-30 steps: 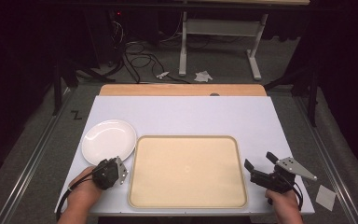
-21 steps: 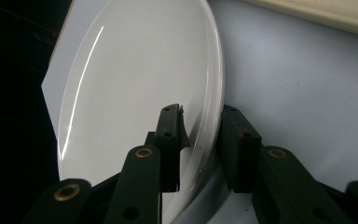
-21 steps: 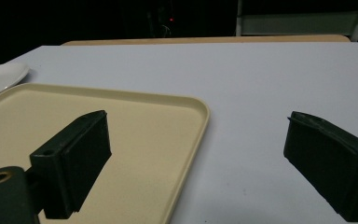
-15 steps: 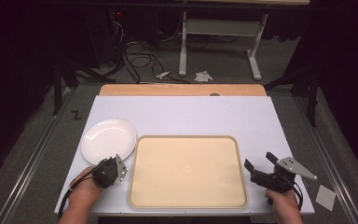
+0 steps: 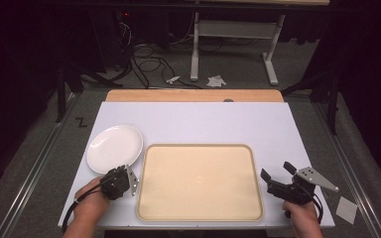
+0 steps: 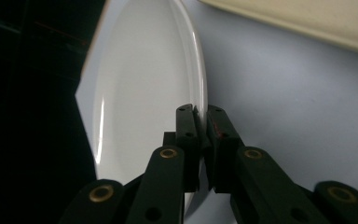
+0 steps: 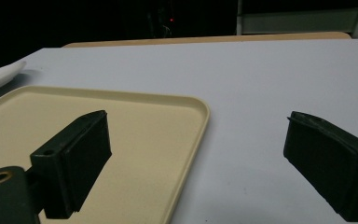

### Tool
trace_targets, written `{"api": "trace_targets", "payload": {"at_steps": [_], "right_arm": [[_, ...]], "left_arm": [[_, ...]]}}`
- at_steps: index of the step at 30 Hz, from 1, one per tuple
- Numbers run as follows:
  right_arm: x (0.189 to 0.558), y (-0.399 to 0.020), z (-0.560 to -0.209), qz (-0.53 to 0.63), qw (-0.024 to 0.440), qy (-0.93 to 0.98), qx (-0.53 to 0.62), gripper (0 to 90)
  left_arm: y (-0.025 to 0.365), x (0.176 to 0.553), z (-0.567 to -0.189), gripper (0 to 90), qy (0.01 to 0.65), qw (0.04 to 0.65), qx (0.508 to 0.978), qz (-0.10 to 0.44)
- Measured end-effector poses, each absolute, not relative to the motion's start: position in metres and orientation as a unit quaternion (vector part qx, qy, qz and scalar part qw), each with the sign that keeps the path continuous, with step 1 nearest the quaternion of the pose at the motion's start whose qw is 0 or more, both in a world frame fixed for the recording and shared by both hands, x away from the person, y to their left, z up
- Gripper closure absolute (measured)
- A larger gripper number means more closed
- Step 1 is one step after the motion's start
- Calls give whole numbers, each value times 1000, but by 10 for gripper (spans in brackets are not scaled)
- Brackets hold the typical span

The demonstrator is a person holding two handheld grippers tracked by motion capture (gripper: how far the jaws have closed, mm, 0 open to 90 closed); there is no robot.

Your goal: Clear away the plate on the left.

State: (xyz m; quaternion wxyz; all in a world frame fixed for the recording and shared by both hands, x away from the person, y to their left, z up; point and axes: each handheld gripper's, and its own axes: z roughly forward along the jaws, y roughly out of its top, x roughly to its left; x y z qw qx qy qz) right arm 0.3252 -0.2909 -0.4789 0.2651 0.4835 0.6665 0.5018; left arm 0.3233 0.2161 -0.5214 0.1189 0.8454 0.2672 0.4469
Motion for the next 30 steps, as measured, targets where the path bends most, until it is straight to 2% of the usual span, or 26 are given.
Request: {"api": "trace_targets", "payload": {"at_steps": [1, 15, 30], "right_arm": [[325, -291, -479, 502, 266, 666, 483, 82], [326, -292, -479, 503, 264, 665, 485, 82], [326, -292, -478, 505, 265, 665, 483, 82]], "left_arm": [[218, 322, -513, 862, 259, 101, 847, 452], [221, 313, -499, 877, 260, 138, 835, 465], [198, 293, -481, 876, 212, 181, 831, 481]]}}
